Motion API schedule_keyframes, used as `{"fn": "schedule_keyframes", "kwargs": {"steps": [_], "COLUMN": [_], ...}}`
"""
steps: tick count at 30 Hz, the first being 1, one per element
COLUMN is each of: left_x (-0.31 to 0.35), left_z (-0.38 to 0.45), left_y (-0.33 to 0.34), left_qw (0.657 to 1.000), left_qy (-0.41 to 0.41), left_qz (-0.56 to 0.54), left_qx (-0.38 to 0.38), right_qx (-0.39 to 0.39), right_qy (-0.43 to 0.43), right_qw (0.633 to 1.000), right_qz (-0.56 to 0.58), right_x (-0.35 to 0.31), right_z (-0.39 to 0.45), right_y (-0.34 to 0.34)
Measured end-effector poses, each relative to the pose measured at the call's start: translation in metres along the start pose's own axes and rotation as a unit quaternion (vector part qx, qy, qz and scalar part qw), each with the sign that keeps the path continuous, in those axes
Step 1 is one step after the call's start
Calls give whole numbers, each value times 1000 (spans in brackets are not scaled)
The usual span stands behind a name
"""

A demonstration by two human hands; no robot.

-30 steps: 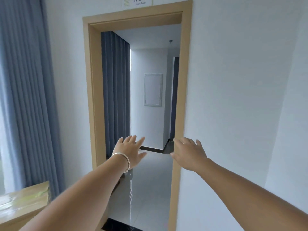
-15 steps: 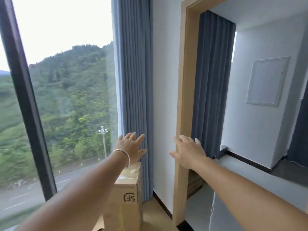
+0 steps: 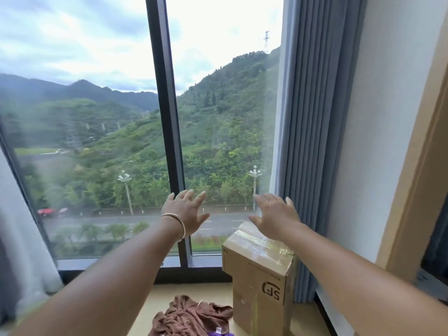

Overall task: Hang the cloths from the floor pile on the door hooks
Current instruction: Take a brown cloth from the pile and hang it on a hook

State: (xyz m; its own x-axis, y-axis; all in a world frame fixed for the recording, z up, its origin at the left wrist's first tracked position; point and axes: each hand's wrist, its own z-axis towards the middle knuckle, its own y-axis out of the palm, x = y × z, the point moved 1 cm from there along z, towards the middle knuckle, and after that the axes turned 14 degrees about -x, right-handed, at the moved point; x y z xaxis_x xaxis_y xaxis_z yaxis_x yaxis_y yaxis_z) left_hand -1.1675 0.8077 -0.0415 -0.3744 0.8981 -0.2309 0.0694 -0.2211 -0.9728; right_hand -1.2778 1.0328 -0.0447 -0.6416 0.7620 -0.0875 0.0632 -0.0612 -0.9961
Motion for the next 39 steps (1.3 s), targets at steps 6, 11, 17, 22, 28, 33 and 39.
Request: {"fn": "schedule_keyframes", "kwargs": {"steps": [6, 11, 17, 22, 28, 33, 39], "left_x": [-67, -128, -188, -218, -222, -209, -191], "left_z": [54, 124, 196, 240, 275, 287, 281], "left_y": [34, 62, 98, 132, 186, 255, 365], "left_qw": [998, 996, 994, 991, 986, 976, 956], "left_qy": [-49, -74, -90, -101, -109, -130, -160], "left_qz": [-5, -7, -2, -6, -29, -51, -89], "left_qx": [-27, -39, -63, -84, -124, -167, -228], "right_qx": [-2, 1, -6, -24, -64, -110, -172], "right_qy": [-75, -114, -138, -149, -157, -193, -215], "right_qw": [997, 993, 990, 988, 985, 975, 961], "right_qz": [-15, -24, -27, -21, -26, -22, -17], "right_x": [-62, -107, -146, -161, -162, -161, -157], "right_z": [97, 199, 303, 363, 420, 453, 468], "right_y": [14, 19, 39, 66, 112, 181, 288]}}
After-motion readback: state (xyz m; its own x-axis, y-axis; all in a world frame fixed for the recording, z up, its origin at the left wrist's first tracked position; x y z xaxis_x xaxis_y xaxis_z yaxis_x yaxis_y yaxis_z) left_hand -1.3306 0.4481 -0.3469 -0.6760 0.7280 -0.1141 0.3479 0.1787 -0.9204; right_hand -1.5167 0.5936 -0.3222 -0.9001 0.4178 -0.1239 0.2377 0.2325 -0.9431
